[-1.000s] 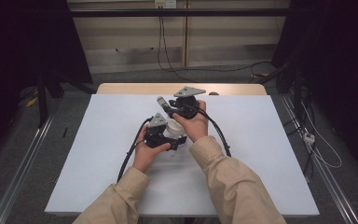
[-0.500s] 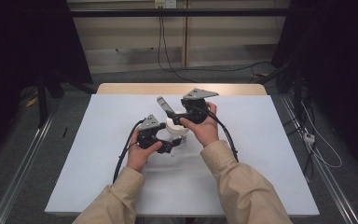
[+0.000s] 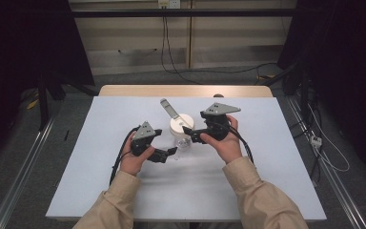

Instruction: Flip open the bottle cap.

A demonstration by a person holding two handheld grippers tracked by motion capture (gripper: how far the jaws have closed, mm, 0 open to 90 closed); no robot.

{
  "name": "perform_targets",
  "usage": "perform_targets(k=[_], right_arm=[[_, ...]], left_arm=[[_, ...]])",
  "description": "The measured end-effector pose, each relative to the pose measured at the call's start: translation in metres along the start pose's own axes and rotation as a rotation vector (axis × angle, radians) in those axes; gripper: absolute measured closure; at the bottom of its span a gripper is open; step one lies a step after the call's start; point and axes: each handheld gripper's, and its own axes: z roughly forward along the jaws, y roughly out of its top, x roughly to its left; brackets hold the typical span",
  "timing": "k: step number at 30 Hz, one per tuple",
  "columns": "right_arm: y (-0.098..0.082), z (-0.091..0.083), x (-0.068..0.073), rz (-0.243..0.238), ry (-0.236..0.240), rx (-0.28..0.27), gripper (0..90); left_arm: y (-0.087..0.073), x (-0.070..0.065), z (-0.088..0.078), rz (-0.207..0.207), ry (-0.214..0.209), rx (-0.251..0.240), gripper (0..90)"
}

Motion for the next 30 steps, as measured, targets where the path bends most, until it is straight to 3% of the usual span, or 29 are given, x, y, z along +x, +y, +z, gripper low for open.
perform_targets(k=[16,30], right_arm=[[-0.045,-0.030,-0.002,0.001,-0.014,0.016,9.0],[-0.074,-0.052,-0.009,0.017,-0.026,0.034,8.8]], left_arm=[[-0.015,0.003,-0.031,-0.027,0.002,0.023,5.9],[-0.026,0.004,-0.047,-0.015,0.006,0.059,6.0]])
